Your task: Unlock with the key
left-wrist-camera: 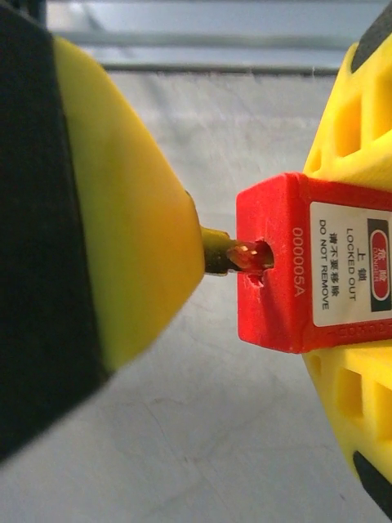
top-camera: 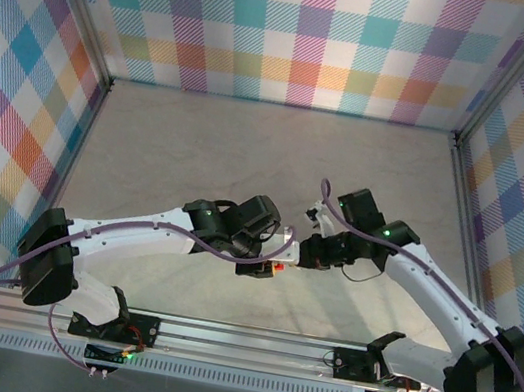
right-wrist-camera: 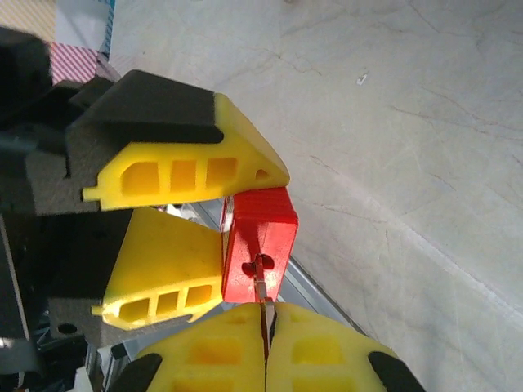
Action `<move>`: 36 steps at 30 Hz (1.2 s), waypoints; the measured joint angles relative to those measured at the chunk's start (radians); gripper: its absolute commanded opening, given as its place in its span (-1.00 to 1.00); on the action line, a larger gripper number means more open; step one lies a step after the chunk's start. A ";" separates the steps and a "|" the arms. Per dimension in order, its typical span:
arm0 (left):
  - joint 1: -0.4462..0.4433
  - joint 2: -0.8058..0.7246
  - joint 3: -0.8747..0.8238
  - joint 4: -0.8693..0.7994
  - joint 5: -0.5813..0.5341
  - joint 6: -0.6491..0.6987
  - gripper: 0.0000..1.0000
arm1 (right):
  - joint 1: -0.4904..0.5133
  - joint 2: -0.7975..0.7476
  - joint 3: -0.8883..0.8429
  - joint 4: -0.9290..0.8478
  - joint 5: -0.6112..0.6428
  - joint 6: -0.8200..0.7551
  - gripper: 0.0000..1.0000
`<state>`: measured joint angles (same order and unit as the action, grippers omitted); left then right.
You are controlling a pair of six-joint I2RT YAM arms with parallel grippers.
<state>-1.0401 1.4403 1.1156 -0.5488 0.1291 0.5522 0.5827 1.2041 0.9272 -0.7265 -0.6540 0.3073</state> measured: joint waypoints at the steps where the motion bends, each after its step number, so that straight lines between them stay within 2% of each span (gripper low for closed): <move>1: -0.002 0.003 0.000 0.001 -0.021 0.005 -1.00 | 0.000 0.015 0.011 -0.002 0.001 0.015 -0.83; 7: -0.011 0.006 -0.006 0.031 -0.069 0.014 -1.00 | -0.001 0.036 0.035 -0.001 0.000 0.097 -0.70; 17: -0.017 0.006 -0.006 0.108 -0.042 -0.007 -1.00 | -0.023 0.029 0.048 -0.002 -0.009 0.126 -0.62; 21: -0.017 0.006 -0.006 0.130 -0.041 -0.016 -1.00 | -0.044 0.018 0.047 -0.002 -0.032 0.127 -0.38; 24: -0.016 0.007 -0.006 0.153 -0.035 -0.022 -1.00 | -0.068 0.010 0.047 -0.005 -0.060 0.130 -0.28; 31: -0.015 0.009 -0.006 0.193 -0.026 -0.040 -1.00 | -0.125 0.009 0.052 -0.032 -0.119 0.129 -0.24; 36: -0.015 0.009 -0.006 0.220 -0.014 -0.040 -1.00 | -0.162 -0.001 0.054 -0.053 -0.157 0.123 -0.07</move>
<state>-1.0550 1.4494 1.1099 -0.3283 0.1146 0.5121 0.4206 1.2030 0.9813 -0.7792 -0.8108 0.4305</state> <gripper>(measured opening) 0.371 0.438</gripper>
